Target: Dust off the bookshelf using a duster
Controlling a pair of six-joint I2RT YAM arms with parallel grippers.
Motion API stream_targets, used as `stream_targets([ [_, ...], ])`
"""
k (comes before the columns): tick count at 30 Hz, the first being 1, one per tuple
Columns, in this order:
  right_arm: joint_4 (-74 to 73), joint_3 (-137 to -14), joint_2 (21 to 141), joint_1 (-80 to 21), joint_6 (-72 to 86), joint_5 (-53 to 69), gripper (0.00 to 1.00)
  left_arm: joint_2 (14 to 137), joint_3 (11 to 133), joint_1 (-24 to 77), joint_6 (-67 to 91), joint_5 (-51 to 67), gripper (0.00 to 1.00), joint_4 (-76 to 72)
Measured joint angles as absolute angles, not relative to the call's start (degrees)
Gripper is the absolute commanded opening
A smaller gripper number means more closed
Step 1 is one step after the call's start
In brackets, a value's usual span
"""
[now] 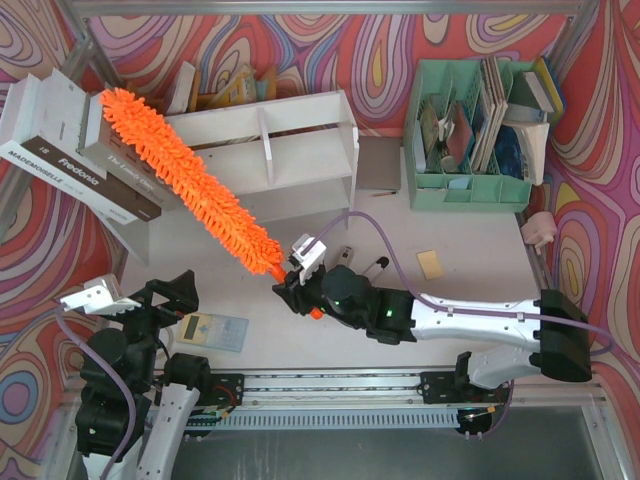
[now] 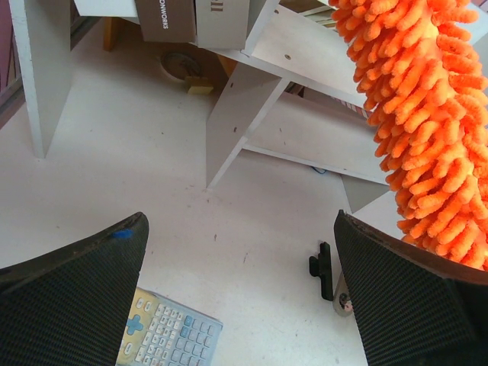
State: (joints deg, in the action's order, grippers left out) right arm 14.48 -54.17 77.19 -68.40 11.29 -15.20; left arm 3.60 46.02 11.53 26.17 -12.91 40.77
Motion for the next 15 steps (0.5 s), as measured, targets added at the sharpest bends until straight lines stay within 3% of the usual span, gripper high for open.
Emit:
stream_targets([
  [15,18.13,-49.39,77.38,-70.91,18.28,-18.13,0.0,3.6,46.02,11.53,26.17,-12.88,0.99,40.77],
])
